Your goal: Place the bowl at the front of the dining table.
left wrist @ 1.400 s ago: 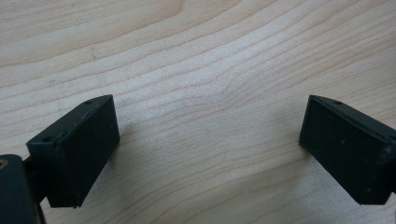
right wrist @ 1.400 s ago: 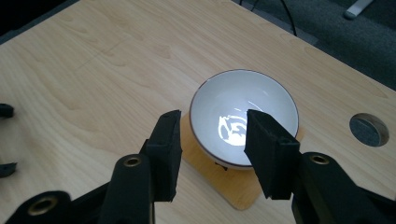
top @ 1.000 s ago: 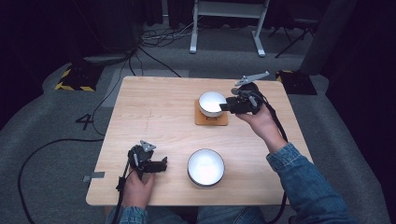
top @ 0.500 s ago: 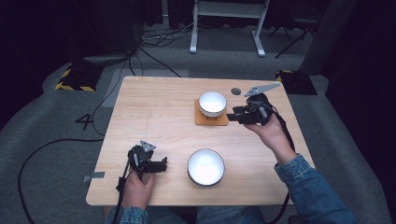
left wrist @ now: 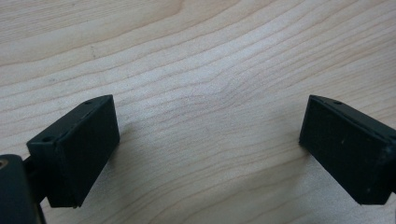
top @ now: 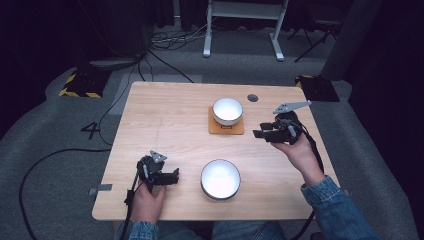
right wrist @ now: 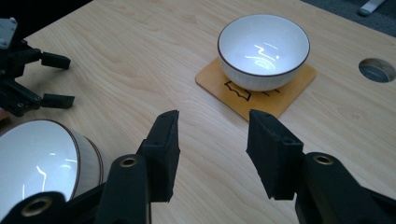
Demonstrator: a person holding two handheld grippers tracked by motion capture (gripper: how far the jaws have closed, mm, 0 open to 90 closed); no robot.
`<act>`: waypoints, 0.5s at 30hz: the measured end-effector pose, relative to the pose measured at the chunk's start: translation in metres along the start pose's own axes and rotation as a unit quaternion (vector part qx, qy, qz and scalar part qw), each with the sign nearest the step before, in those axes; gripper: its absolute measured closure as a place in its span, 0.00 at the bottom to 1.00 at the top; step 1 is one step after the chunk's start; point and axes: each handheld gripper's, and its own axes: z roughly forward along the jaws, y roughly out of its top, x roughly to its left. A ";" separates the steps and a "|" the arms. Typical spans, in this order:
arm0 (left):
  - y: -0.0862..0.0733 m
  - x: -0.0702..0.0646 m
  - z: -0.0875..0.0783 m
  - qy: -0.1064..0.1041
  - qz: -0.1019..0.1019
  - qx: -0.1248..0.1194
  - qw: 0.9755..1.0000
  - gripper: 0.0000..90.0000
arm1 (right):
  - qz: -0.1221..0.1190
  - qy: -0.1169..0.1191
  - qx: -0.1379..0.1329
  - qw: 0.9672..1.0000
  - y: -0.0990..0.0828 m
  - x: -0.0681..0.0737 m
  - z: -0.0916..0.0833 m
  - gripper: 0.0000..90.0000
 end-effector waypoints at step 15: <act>0.000 0.000 0.000 0.000 0.000 0.000 1.000 0.05 | 0.025 -0.008 0.027 0.999 -0.043 -0.008 -0.010 0.59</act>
